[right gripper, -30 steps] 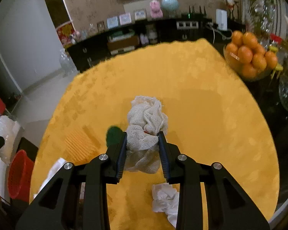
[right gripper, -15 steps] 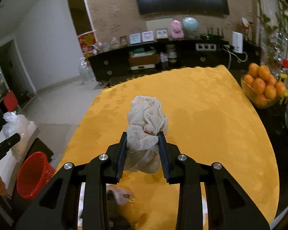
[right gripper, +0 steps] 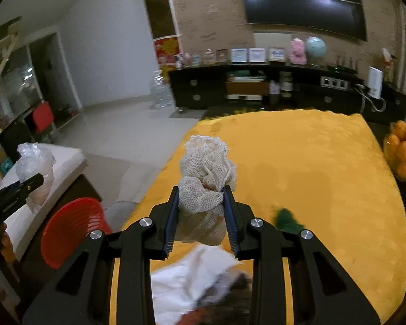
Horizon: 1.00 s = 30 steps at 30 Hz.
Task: Collect trash
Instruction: 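Carry both items to the red wastebasket and open both grippers to drop them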
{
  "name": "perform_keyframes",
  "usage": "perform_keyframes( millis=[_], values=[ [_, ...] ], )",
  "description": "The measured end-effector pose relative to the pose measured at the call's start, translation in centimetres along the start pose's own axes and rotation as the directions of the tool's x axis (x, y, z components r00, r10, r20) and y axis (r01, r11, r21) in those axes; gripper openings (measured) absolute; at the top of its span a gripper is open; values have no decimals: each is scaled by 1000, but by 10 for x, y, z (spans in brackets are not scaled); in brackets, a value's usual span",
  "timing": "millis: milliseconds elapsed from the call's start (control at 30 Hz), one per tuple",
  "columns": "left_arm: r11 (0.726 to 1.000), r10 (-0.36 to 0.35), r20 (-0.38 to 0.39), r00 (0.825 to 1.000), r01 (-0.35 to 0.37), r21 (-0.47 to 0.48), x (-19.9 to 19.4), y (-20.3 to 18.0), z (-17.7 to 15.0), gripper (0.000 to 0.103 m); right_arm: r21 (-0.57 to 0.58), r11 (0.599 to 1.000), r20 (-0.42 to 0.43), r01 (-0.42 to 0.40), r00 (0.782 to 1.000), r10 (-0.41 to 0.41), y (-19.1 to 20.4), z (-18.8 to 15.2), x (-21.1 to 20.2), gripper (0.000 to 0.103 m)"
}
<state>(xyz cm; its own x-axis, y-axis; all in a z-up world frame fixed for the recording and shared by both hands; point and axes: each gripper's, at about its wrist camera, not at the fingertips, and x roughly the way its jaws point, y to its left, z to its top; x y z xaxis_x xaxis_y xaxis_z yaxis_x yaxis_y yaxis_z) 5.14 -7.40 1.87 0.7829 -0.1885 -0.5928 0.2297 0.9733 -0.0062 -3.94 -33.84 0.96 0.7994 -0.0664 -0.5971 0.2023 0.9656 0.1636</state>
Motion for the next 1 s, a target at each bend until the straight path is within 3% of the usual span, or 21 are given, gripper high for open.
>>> perform_keyframes(
  millis=[333, 733, 1000],
  values=[
    [996, 66, -10, 998, -66, -66, -10, 52, -9, 46, -101, 984, -49, -144, 989, 140, 74, 0, 17, 31],
    [990, 113, -48, 992, -116, -74, 7, 68, -12, 46, -191, 926, -151, -325, 942, 299, 161, 16, 52, 31],
    [989, 122, -106, 987, -129, -65, 25, 68, -19, 46, -167, 915, -228, -368, 917, 327, 168, 1, 81, 31]
  ],
)
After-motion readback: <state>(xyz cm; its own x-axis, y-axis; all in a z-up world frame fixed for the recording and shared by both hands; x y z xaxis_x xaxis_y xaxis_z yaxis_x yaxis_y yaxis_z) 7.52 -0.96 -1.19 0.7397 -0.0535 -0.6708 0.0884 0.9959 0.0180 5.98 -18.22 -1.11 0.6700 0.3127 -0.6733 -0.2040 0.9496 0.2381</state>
